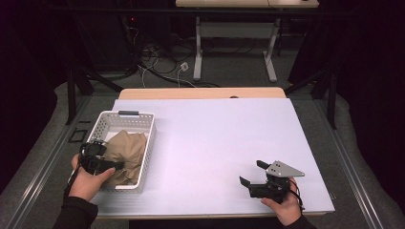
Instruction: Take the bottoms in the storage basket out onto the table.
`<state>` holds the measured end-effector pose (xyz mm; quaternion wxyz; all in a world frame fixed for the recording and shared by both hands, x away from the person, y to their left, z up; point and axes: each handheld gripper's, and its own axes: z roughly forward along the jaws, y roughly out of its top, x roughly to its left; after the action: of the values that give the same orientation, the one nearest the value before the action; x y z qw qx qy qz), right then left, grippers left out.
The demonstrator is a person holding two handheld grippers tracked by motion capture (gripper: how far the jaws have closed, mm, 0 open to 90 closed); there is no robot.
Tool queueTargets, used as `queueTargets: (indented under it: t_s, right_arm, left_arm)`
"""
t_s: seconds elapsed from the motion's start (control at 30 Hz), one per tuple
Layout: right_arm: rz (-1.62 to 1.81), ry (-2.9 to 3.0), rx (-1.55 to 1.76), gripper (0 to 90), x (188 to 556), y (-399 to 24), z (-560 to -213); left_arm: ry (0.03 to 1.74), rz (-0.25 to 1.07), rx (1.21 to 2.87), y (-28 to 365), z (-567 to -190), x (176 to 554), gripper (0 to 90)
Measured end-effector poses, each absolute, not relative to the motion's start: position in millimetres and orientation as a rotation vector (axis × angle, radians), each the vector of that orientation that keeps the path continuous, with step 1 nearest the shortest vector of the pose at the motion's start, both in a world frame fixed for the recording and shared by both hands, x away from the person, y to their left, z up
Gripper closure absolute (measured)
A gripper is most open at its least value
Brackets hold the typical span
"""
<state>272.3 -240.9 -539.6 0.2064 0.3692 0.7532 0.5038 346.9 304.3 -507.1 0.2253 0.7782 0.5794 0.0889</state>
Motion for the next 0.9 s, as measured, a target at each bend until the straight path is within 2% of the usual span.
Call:
queueTargets:
  t_s: [0.53, 0.9]
  right_arm:
    - [1.399, 2.105, 1.018, 13.8, 272.3, -240.7, -539.8]
    - [1.398, 2.106, 1.018, 13.8, 272.2, -240.3, -539.9]
  left_arm:
    - [1.565, 0.329, 2.165, 301.0, -505.2, 343.7, 53.5]
    - [1.543, 0.367, 2.135, 300.5, -504.5, 339.7, 60.1]
